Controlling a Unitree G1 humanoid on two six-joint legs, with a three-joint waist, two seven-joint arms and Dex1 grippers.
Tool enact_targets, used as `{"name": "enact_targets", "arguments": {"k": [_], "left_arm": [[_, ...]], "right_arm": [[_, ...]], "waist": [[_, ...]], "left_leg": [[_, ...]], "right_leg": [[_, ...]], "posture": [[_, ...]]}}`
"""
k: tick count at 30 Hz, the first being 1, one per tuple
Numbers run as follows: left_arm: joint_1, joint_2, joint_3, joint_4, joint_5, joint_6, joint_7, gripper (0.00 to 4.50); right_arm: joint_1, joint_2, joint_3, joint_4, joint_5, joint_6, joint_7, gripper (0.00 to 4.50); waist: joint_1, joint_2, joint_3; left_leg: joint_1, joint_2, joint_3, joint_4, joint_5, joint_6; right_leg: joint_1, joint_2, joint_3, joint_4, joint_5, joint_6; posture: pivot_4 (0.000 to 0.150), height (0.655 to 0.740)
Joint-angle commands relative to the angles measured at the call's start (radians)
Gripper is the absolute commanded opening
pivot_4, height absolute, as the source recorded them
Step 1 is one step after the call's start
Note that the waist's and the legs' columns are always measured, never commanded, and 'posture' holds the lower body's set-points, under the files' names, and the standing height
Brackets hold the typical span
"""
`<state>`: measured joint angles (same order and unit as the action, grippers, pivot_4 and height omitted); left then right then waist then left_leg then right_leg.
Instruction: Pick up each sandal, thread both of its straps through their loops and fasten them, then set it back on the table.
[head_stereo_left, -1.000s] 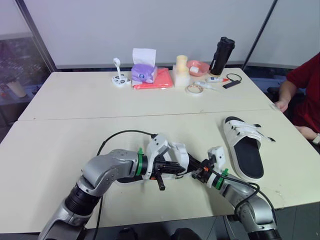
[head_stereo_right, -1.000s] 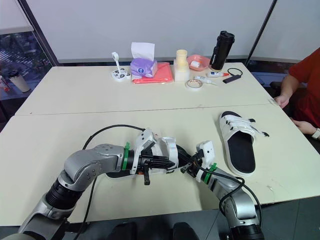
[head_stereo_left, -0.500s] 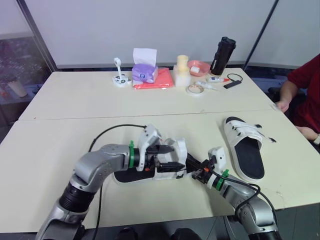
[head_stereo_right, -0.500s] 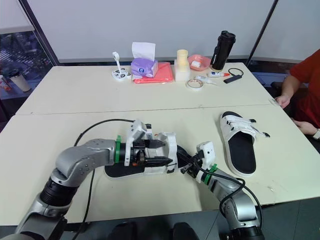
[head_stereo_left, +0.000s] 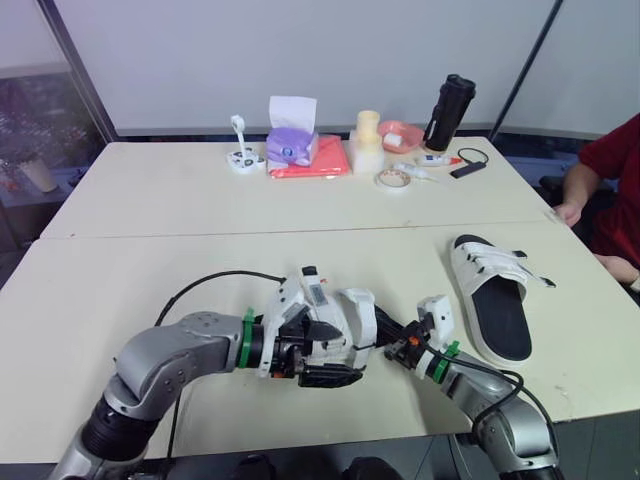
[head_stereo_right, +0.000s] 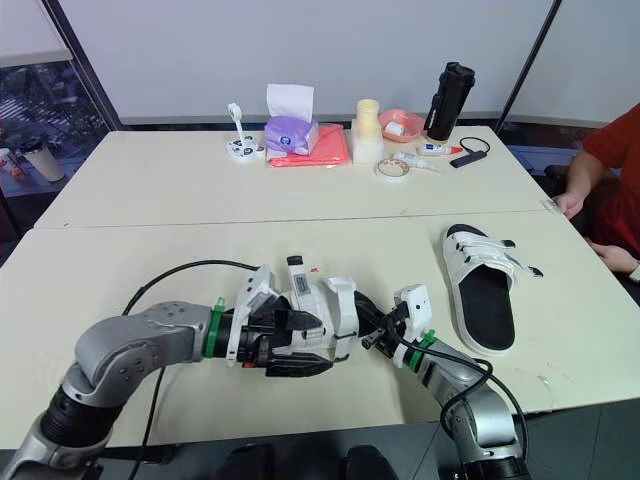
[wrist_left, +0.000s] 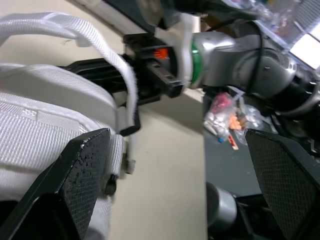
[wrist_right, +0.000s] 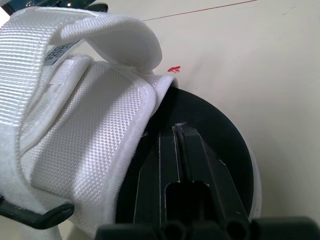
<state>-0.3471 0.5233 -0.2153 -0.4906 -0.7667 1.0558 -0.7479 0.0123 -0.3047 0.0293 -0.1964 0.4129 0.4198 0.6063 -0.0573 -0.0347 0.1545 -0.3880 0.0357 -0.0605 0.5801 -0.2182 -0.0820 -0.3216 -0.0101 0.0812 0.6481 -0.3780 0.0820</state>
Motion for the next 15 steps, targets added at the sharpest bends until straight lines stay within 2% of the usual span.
{"name": "enact_targets", "arguments": {"k": [1, 7, 11, 15], "left_arm": [[0.016, -0.008, -0.042, 0.007, 0.001, 0.017, 0.001, 4.46], [0.029, -0.04, 0.042, -0.024, -0.068, 0.003, 0.005, 4.46], [0.067, -0.002, 0.088, -0.091, -0.187, 0.068, -0.017, 4.46], [0.109, 0.047, 0.054, -0.119, -0.202, 0.092, -0.021, 4.46]], "right_arm": [[0.075, -0.016, 0.08, 0.096, -0.03, 0.108, 0.006, 0.0], [0.091, -0.034, 0.073, 0.083, -0.024, 0.112, 0.003, 0.0], [0.089, -0.043, 0.07, 0.083, -0.021, 0.115, 0.005, 0.0], [0.078, -0.048, 0.066, 0.089, -0.02, 0.118, 0.006, 0.0]], "waist": [[0.002, 0.0, 0.0], [0.013, -0.001, -0.002], [0.013, 0.0, -0.002], [0.014, 0.0, -0.002]], "left_leg": [[0.0, 0.0, 0.0, 0.0, 0.0, 0.0], [0.0, 0.0, 0.0, 0.0, 0.0, 0.0], [-0.001, 0.0, 0.0, 0.0, 0.0, 0.0], [-0.001, 0.0, 0.0, 0.0, 0.0, 0.0]], "right_leg": [[0.0, 0.0, 0.0, 0.0, 0.0, 0.0], [0.0, 0.0, 0.0, 0.0, 0.0, 0.0], [0.0, 0.0, 0.0, 0.0, 0.0, 0.0], [0.0, -0.001, 0.0, -0.001, 0.0, 0.0]], "posture": [[0.15, 0.74], [0.15, 0.74], [0.15, 0.74], [0.15, 0.74]]}}
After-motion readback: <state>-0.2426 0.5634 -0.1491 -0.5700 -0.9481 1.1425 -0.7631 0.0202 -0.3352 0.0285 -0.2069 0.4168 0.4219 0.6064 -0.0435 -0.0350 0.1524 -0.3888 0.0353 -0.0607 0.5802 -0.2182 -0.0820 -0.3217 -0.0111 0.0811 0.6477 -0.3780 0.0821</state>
